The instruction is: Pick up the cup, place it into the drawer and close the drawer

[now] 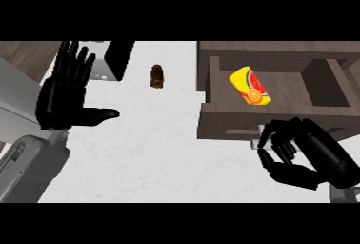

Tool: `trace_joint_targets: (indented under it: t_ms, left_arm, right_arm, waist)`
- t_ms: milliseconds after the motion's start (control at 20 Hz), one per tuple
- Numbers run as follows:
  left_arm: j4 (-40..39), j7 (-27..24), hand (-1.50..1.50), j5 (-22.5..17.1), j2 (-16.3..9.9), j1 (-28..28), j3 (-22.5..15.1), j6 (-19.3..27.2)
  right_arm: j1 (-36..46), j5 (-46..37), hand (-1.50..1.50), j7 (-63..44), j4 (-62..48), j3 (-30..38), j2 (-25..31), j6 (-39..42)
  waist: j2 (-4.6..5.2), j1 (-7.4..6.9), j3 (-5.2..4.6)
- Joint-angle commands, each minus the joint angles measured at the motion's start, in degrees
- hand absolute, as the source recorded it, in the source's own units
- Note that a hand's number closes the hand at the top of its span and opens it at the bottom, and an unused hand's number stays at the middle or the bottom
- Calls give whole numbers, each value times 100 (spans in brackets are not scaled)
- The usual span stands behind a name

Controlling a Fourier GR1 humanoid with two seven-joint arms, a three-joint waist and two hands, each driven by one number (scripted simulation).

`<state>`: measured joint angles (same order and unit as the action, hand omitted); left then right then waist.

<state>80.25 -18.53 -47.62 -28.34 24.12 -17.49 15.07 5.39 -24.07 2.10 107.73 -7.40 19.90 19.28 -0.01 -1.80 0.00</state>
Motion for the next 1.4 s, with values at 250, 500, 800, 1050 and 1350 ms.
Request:
trace_joint_targets:
  t_ms: [250,500,800,1050,1350]
  left_arm:
    - [529,-160,-150,-94,-482,-1297,659,-918]
    - [335,-295,-150,58,-236,-1499,747,-1168]
    - [113,-119,-150,-67,-377,-1590,1342,-1866]
    - [458,-45,-150,129,-264,-1775,1320,-1687]
    - [145,-62,-150,67,-277,-1792,1697,-2238]
  right_arm:
    - [873,-1513,-150,910,-2338,-534,-458,-983]
    - [956,-2311,-150,1076,-3454,-868,-807,-1677]
    - [2013,-2271,-150,1402,-4851,-331,-753,-1434]
    - [3247,-2065,-150,2013,-6481,297,-594,-1418]
    - [3975,-2022,-150,2726,-8059,686,-643,-1705]
  waist:
    - [13,62,2]
    - [19,98,2]
    - [18,125,0]
    - [40,33,6]
    - [54,32,5]
